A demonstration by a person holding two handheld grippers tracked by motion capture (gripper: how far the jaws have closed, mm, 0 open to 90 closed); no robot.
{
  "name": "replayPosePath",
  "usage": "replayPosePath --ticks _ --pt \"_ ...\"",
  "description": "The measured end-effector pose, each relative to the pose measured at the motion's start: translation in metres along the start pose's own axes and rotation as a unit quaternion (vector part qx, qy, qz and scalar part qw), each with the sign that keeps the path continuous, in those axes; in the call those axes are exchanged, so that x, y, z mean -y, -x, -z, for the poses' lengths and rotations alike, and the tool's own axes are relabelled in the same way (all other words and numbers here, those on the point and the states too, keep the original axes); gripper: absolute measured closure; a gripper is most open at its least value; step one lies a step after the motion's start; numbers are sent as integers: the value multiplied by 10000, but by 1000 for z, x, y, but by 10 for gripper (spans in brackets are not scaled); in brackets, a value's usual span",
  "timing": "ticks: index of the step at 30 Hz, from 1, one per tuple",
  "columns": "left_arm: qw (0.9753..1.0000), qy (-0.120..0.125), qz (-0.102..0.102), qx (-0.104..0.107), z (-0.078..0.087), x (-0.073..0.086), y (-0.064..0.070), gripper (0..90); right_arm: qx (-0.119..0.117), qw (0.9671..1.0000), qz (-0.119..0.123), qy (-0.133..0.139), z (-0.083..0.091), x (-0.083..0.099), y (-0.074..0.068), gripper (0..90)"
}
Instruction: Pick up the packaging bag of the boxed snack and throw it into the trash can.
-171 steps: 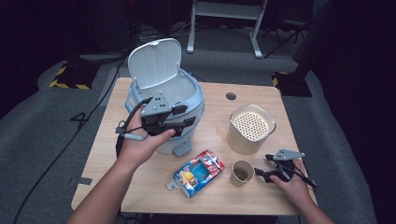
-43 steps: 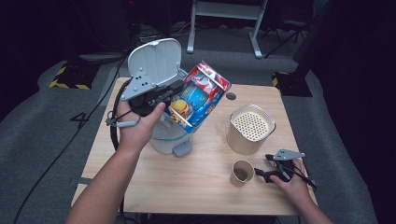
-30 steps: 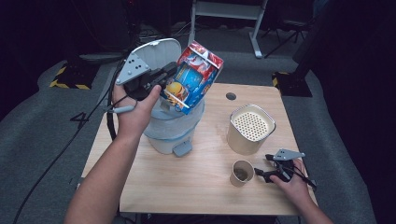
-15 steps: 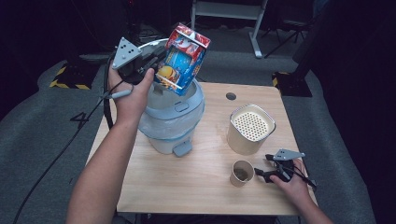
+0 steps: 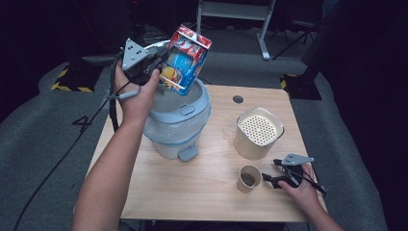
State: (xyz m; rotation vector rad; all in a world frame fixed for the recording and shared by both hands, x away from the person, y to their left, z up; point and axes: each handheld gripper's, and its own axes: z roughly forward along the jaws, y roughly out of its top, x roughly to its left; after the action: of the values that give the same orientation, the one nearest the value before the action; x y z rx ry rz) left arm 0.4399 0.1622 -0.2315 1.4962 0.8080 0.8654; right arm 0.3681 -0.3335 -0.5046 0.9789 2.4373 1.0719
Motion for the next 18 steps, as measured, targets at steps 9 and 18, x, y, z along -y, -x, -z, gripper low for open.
replayPosePath --ticks 9,18 --pt "9998 -124 -50 -122 -5 5 -1 880 1 10000 -1 0 0 0 0 162" --pt "9989 -201 288 299 -11 9 -1 706 0 10000 -1 -1 0 0 0 162"
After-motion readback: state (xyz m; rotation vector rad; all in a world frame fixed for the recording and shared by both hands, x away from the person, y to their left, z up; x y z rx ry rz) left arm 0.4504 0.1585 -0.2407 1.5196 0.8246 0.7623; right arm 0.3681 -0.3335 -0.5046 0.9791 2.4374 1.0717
